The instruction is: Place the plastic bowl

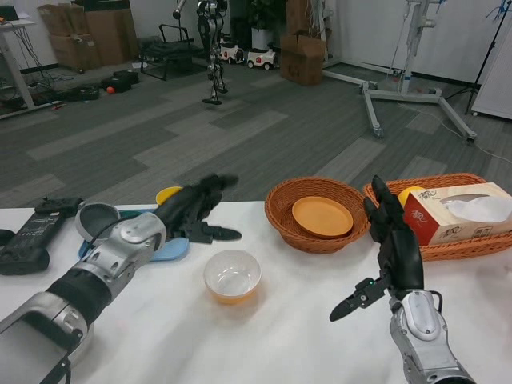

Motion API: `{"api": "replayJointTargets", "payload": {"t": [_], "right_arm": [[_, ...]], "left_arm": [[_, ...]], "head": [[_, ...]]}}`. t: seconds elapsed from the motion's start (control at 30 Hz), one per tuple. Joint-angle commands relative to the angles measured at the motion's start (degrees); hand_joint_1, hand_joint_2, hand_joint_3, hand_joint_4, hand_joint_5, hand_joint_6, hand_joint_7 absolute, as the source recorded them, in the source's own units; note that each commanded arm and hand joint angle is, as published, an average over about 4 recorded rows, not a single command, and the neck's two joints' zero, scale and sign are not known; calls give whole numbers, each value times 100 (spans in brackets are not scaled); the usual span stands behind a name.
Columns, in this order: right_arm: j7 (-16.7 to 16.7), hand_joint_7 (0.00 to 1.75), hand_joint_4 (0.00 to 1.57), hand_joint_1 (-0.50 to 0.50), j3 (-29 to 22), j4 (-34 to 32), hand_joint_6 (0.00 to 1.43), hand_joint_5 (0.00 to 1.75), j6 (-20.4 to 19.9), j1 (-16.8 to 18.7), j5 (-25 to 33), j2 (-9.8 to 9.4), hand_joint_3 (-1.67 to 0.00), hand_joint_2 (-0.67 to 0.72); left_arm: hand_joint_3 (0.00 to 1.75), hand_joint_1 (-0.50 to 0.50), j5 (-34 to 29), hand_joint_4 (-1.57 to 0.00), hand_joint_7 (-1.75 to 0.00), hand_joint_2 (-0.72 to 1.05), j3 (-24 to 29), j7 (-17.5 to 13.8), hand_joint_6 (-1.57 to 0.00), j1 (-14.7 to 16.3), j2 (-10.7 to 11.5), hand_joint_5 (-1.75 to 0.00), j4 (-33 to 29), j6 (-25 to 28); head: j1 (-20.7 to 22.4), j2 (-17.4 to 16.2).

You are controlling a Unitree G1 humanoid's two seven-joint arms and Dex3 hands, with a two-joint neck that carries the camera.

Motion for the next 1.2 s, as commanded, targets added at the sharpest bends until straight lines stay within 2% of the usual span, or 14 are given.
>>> {"api": "replayJointTargets", "payload": {"t": [0.03,0.07,0.17,0.2,0.23,0.3,0.37,0.47,0.5,0.77,0.83,0.97,1.1,1.2], "right_arm": [[-17,0,0,-46,-44,-80,0,0,-53,-93,43,19,0,47],[-17,0,0,-46,-44,-80,0,0,-53,-98,45,19,0,47],[-17,0,0,-46,-44,-80,0,0,-53,-115,89,25,0,47],[-17,0,0,-46,-44,-80,0,0,-53,-120,111,27,0,47],[-17,0,0,-46,-44,-80,0,0,-53,-122,135,27,0,47],[-21,0,0,-46,-44,-80,0,0,-53,-124,177,27,0,47],[-32,0,0,-46,-44,-80,0,0,-53,-124,214,30,0,47],[-43,0,0,-46,-44,-80,0,0,-53,-131,293,43,0,47],[-43,0,0,-46,-44,-80,0,0,-53,-137,311,45,0,47],[-102,0,0,-46,-44,-62,0,0,-130,-212,348,54,0,47],[-142,0,0,-46,-44,-47,0,0,-174,-227,353,54,0,47],[-179,0,0,-46,-44,-27,0,0,-212,-245,390,54,0,47],[-184,0,0,-46,-44,-18,0,0,-229,-247,425,60,0,47],[-184,0,0,-46,-44,-18,0,0,-229,-247,436,63,0,47]], "left_arm": [[9,28,-1494,0,-28,52,397,138,-7,341,-282,0,-199,-590],[9,50,-1667,0,-28,52,430,140,-8,365,-306,0,-245,-636],[9,49,-2177,0,-28,52,714,144,-10,521,-418,0,-544,-768],[9,46,-2252,0,-28,52,826,144,-10,572,-451,0,-641,-785],[9,42,-2335,0,-28,52,929,142,-10,616,-473,0,-724,-805],[9,25,-2526,0,-28,52,1113,140,-10,699,-500,0,-885,-867],[9,20,-2750,0,-28,52,1261,140,-10,769,-502,0,-1023,-941],[9,45,-3122,0,-28,52,1410,136,-10,846,-489,0,-1183,-983],[9,50,-3166,0,-28,52,1432,138,-10,857,-486,0,-1212,-996],[9,50,-3170,0,-28,52,1582,162,-18,897,-504,0,-1287,-1161],[9,50,-3166,0,-28,52,1636,162,-25,897,-504,0,-1300,-1194],[9,50,-3100,0,-28,52,1773,162,-56,890,-504,0,-1291,-1366],[9,50,-3051,0,-28,52,1894,164,-81,888,-506,0,-1287,-1418],[9,50,-3069,0,-28,52,1911,184,-81,888,-519,0,-1280,-1423]], "head": [[55,110],[66,130],[89,189],[99,212],[141,373],[169,572],[177,708],[175,971],[171,1057],[80,1367],[72,1377],[17,1429],[10,1452],[14,1505]]}}
